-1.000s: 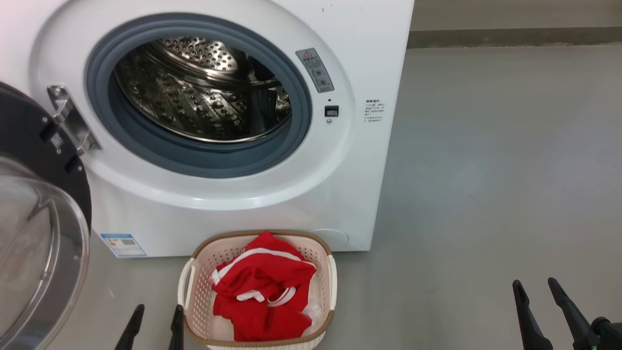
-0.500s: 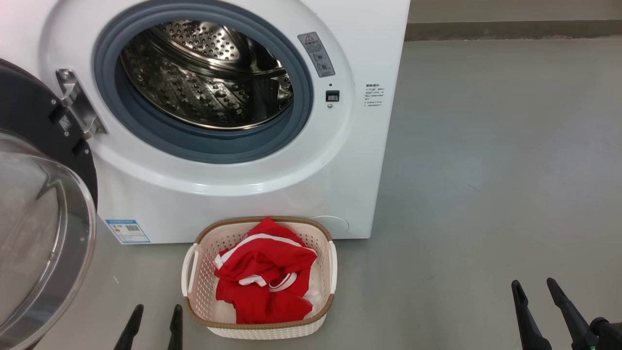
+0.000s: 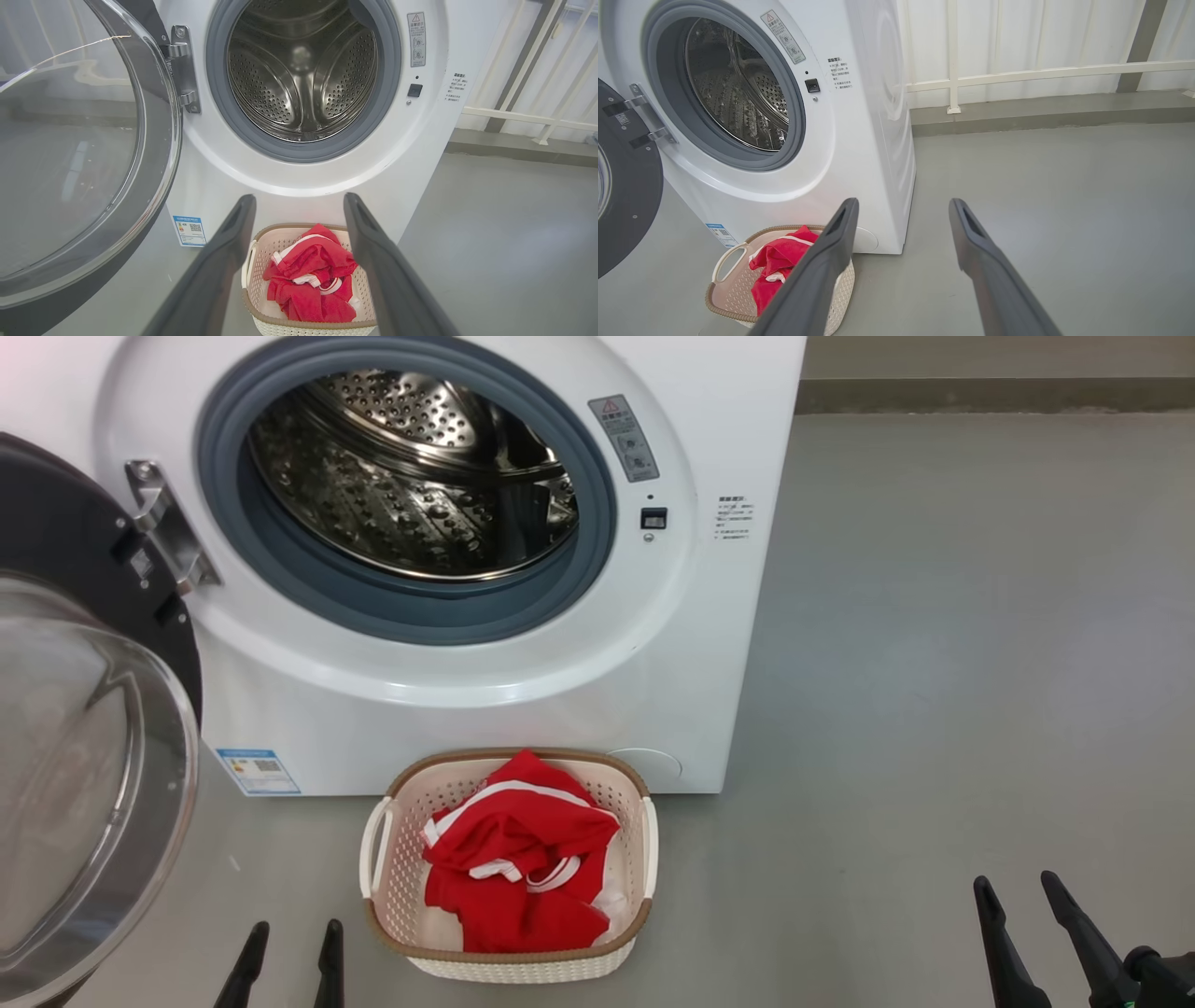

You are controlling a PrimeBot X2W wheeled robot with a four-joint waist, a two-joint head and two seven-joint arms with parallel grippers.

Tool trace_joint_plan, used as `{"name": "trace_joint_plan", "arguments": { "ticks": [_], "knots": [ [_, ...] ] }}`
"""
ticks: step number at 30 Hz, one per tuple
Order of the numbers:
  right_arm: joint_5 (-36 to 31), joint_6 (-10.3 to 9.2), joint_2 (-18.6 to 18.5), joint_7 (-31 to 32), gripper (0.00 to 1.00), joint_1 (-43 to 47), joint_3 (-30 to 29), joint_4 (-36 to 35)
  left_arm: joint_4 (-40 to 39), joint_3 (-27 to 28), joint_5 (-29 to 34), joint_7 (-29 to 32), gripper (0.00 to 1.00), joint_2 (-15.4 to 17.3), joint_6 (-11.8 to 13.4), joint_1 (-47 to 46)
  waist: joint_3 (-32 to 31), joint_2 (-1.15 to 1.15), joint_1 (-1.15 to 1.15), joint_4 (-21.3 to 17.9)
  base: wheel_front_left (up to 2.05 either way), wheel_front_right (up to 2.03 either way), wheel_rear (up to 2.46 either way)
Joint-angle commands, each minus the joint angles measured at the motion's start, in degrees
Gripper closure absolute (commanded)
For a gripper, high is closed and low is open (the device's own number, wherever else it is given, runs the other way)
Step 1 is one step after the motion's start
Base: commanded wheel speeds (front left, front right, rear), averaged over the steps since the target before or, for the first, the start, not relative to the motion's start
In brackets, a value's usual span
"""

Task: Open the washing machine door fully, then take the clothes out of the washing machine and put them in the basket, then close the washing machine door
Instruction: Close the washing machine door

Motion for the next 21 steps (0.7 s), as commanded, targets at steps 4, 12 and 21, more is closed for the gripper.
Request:
{"name": "trace_joint_plan", "arguments": {
  "ticks": [4,12,21],
  "knots": [
    [-0.84,0.28,-1.19,-0.37,0.00,-1.24,1.99,-1.26,-0.82,2.21,-0.92,-0.29,0.00,0.60,0.15,-1.91,0.10,0.00,0.00,1.65,0.00,0.00,0.00],
    [-0.72,0.28,-1.45,-0.37,0.00,-1.77,4.07,-0.66,-0.29,1.05,-2.52,-0.29,0.00,0.60,1.51,-1.26,-0.10,0.00,0.00,7.07,0.00,0.00,0.00],
    [-0.66,0.28,-2.69,-0.37,0.00,-5.17,8.89,0.53,0.74,0.62,-3.92,-0.29,0.00,0.60,1.85,-1.10,-0.33,0.00,0.00,14.86,0.00,0.00,0.00]
  ]
}}
